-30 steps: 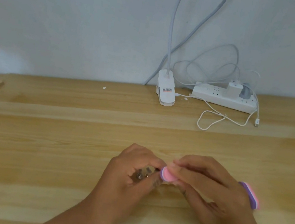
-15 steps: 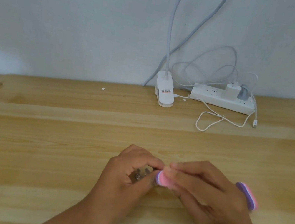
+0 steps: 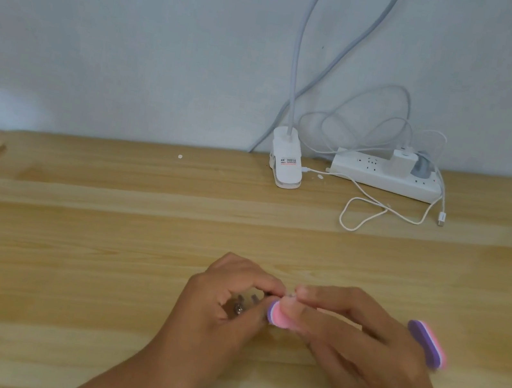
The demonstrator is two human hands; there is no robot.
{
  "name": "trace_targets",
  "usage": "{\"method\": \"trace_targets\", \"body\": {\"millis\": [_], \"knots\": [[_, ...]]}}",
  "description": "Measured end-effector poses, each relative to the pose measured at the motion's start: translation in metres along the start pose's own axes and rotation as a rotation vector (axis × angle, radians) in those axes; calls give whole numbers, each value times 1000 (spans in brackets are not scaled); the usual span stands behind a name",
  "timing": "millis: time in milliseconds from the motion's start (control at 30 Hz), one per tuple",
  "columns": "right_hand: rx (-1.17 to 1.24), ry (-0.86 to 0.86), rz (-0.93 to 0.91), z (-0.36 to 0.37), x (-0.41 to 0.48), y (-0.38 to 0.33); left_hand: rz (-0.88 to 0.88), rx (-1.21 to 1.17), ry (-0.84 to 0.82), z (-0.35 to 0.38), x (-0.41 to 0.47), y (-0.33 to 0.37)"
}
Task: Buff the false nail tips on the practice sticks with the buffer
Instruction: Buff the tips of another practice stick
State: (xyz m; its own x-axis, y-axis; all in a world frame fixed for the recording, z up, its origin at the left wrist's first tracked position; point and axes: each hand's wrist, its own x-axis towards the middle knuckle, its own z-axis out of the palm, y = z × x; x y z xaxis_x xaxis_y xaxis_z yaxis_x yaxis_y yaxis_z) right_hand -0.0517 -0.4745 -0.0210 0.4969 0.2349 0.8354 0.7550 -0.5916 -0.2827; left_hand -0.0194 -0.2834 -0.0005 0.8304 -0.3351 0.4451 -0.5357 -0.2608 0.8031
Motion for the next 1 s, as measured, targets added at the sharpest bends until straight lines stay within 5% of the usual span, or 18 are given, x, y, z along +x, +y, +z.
{"method": "trace_targets", "body": {"millis": [1000], "knots": [[5,-55,-16,-1,1,2,36,32,-21,0,-1,-2]]}}
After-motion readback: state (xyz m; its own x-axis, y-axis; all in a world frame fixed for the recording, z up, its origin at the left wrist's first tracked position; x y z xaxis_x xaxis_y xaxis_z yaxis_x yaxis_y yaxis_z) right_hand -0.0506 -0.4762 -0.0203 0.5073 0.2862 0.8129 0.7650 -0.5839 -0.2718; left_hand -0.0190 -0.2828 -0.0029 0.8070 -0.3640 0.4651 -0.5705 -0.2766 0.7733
